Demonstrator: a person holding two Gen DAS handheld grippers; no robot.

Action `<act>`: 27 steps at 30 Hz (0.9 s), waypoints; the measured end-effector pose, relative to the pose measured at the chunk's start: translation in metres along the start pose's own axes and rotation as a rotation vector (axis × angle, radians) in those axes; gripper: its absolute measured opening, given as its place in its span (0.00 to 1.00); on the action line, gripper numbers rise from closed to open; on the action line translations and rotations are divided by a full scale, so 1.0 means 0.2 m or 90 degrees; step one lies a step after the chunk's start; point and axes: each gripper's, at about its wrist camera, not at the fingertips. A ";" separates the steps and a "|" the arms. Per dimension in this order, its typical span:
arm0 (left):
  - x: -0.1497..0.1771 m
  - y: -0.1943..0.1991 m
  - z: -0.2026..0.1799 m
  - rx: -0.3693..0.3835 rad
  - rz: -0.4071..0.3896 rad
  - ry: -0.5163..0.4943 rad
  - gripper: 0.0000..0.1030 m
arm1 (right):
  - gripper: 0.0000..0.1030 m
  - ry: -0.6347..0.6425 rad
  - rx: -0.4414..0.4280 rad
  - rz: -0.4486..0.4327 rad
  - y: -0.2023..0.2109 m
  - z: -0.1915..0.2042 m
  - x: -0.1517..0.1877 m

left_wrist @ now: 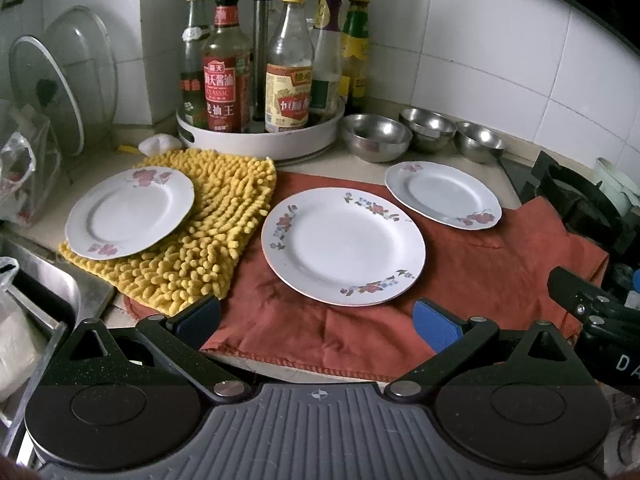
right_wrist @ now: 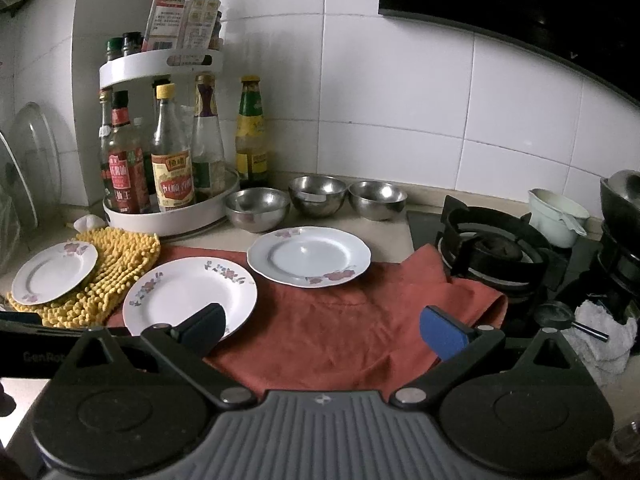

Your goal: Organize plates and bowls

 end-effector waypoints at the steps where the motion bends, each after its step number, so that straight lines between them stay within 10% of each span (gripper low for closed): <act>1: 0.00 0.00 0.00 0.000 0.001 -0.001 1.00 | 0.97 0.000 0.000 0.001 0.00 0.00 0.00; 27: 0.03 -0.01 -0.03 -0.001 0.016 -0.009 1.00 | 0.97 0.005 0.012 0.020 -0.02 -0.01 0.02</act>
Point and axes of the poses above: each gripper's, at about its wrist camera, not at the fingertips, and y roughly against the way its jaws point, z to its left, x to its underside, and after that the axes turned 5 degrees about -x, right-handed
